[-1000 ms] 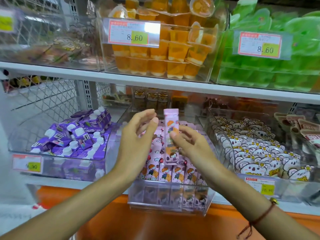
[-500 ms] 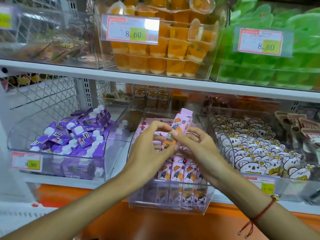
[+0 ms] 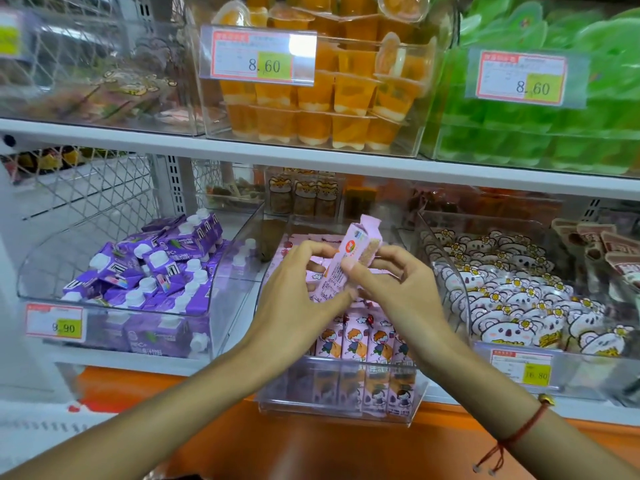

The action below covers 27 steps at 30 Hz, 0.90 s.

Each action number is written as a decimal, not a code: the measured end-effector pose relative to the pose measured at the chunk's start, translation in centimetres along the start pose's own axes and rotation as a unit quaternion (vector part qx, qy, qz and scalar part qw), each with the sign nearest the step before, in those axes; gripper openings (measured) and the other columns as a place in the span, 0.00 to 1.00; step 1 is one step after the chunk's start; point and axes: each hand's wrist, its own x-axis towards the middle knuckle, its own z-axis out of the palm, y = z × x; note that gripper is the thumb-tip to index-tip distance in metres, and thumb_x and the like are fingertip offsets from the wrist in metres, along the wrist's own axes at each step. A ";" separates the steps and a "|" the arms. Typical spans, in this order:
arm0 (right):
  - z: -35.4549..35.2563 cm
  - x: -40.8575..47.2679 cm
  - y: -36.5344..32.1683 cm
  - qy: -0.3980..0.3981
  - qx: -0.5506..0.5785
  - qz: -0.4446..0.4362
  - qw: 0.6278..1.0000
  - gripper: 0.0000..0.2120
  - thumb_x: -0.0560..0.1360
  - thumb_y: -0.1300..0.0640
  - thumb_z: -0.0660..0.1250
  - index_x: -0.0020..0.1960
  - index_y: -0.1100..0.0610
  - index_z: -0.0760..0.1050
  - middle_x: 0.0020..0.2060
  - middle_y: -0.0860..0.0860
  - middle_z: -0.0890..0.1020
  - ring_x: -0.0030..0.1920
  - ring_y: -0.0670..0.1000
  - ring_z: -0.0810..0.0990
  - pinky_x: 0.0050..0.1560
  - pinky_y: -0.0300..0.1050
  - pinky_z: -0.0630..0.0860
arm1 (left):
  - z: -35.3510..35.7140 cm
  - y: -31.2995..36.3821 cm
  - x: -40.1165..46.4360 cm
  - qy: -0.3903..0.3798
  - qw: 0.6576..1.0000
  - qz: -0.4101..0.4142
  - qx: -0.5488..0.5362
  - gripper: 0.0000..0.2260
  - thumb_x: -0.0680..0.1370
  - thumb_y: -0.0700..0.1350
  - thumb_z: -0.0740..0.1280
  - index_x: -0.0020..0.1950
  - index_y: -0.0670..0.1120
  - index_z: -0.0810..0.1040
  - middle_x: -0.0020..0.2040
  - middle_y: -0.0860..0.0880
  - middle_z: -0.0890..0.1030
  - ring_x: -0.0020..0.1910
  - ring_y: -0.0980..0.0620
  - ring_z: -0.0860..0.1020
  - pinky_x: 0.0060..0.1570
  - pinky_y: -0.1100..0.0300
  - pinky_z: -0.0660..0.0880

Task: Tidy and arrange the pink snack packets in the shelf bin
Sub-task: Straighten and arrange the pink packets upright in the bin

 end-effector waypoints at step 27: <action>-1.4 0.4 -0.7 -0.117 -0.065 -0.007 0.991 0.17 0.75 0.59 0.69 0.62 0.47 0.74 0.52 0.46 0.83 0.51 0.40 0.81 0.47 0.31 0.77 | -2.0 0.5 1.3 -0.101 0.960 -0.179 -0.191 0.15 0.74 0.42 0.72 0.59 0.54 0.78 0.55 0.56 0.83 0.54 0.59 0.81 0.56 0.61 0.75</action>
